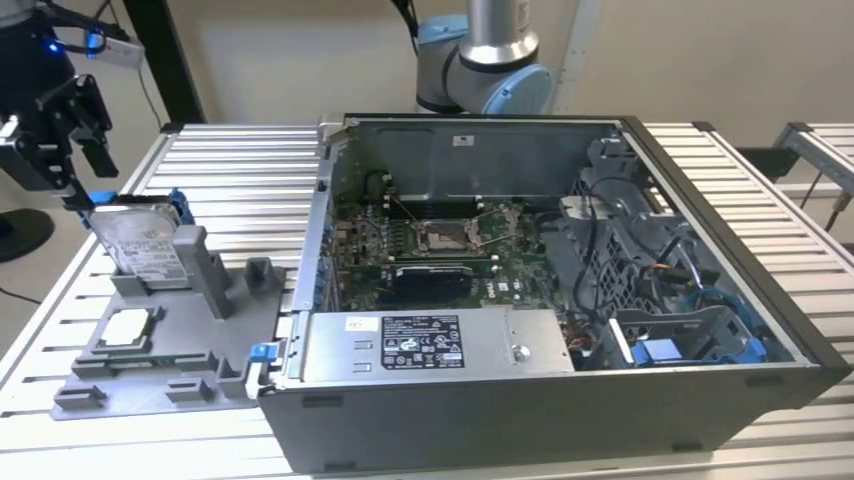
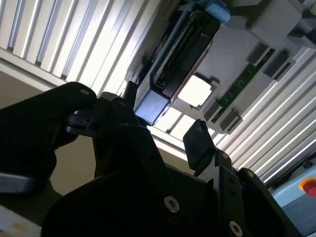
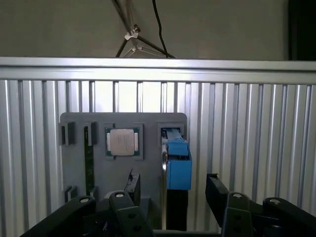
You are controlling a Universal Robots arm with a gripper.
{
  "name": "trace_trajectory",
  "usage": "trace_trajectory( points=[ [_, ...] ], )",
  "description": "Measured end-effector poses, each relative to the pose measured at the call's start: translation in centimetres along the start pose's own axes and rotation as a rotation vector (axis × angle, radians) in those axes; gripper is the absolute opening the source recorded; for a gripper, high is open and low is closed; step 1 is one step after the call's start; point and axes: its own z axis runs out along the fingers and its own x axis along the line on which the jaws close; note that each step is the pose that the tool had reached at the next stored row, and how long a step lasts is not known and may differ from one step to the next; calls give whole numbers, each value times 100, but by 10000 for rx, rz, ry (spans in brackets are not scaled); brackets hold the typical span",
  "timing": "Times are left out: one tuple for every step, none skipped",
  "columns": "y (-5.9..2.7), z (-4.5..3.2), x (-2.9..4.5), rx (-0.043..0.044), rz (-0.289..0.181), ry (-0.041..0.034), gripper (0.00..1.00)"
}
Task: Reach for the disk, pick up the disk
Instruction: 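Pick up the disk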
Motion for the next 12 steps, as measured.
trace_trajectory(
  points=[
    [0, 7, 0, -1, 0, 0, 100],
    [0, 15, 0, -2, 0, 1, 100],
    [0, 23, 0, -2, 0, 1, 100],
    [0, 32, 0, -2, 0, 1, 100],
    [0, 41, 0, -2, 0, 1, 100],
    [0, 49, 0, -2, 0, 1, 100],
    [0, 58, 0, -3, 0, 0, 100],
    [1, 67, 0, -5, 0, 0, 100],
    [1, 74, 0, -6, 0, 1, 100],
    [1, 83, 0, -7, 0, 1, 100],
    [1, 92, 0, -8, 0, 1, 100],
    [1, 101, 0, -7, 0, 1, 100]
  ],
)
